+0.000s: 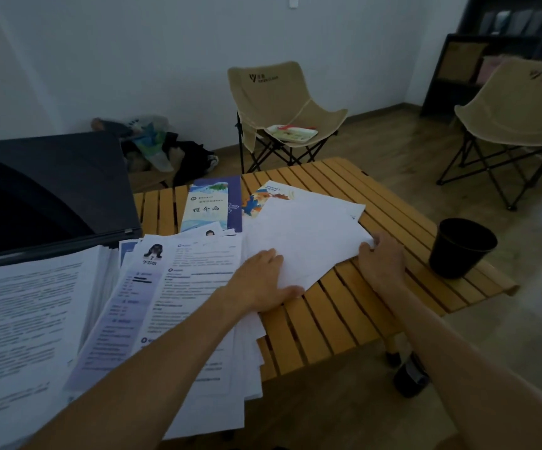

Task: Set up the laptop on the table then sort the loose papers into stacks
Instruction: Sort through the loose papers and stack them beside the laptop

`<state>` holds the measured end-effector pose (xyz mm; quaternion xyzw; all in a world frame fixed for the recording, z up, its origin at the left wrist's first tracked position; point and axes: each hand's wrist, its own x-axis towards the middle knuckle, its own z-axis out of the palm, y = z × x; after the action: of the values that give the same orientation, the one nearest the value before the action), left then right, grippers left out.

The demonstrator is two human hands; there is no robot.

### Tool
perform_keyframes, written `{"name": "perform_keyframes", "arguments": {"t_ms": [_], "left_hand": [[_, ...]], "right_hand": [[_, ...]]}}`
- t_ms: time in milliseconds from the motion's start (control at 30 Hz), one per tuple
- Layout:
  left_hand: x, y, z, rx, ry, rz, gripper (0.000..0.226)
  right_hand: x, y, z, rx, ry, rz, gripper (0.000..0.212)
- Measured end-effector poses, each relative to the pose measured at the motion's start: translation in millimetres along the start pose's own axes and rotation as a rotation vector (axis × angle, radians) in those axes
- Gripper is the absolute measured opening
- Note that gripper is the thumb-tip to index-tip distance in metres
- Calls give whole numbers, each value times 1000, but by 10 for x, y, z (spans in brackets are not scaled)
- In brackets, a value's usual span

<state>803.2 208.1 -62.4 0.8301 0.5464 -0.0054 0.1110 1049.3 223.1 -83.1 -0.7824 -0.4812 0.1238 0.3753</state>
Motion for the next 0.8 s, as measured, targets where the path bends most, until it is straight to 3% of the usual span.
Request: {"name": "perform_keyframes", "arguments": {"t_ms": [67,200,300,367,500,600,667,733,800], "left_hand": [[31,58,32,1,6,-2,77],[24,141,85,-3,226,82,40],[34,190,63,-327,236,-26,46],[65,205,61,-407,246,-69,42],[59,207,-1,-122,327,27,28],[8,346,-362,290,407,189,23],[-64,412,-659,424,525,268,23],[-157,302,-971,296,694,242,16],[-284,56,-1279,-115,793,144,10]], "right_hand": [[-11,14,-47,72,-18,23,30],[-54,-31,-137,270,8,108,31],[-80,-34,-200,326,13,122,33],[-81,6,-220,349,-31,103,37],[-131,44,-262,238,-66,-23,57],[-92,-29,-346,-113,98,-323,38],[-42,-176,-474,-156,193,-541,16],[-87,-372,-663,-42,167,-545,15],[-180,-525,-858,187,46,-422,21]]}}
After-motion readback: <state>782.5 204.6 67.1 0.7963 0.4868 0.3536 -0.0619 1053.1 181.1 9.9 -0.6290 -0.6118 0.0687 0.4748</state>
